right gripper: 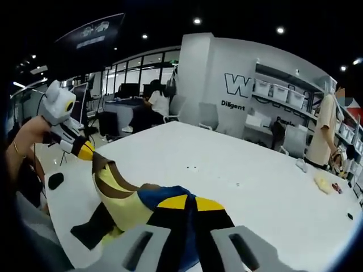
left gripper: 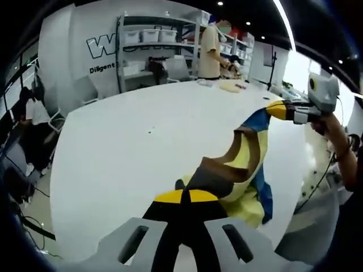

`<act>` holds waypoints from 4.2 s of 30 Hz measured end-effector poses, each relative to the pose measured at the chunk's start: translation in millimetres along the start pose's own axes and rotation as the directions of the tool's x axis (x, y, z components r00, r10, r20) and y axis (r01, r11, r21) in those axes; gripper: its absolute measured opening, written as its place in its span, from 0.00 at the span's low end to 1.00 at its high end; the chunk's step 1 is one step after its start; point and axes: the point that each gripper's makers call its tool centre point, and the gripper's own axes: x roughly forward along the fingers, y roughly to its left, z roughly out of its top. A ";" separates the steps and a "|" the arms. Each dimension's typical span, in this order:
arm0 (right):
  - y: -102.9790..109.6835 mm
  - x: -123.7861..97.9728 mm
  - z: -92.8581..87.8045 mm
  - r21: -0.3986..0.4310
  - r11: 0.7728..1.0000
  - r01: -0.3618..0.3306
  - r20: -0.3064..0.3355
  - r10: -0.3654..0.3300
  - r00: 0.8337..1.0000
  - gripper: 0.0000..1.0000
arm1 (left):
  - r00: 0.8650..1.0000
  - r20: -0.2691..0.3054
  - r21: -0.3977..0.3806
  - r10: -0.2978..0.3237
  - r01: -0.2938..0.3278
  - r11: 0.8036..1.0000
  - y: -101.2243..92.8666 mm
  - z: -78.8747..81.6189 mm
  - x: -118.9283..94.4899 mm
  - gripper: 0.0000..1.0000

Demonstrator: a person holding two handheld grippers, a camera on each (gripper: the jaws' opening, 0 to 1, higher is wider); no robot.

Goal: Fold the garment on the visible template until the final outline fits inside the template.

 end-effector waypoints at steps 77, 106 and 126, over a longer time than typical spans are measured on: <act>-60.6 197.9 -149.8 0.121 0.989 0.089 -0.357 -0.040 0.933 0.00 | 0.985 -0.122 -0.099 0.118 -0.130 0.987 117.9 -27.7 204.4 0.06; -20.8 165.0 -109.4 0.308 0.951 0.033 -0.261 0.051 0.964 0.74 | 0.991 -0.087 -0.142 0.097 -0.109 0.984 76.1 -20.8 156.5 0.99; 21.5 121.7 -142.7 0.356 0.935 0.001 -0.298 0.112 0.948 0.63 | 0.984 -0.153 -0.182 0.086 -0.113 0.977 48.8 -73.3 127.0 0.93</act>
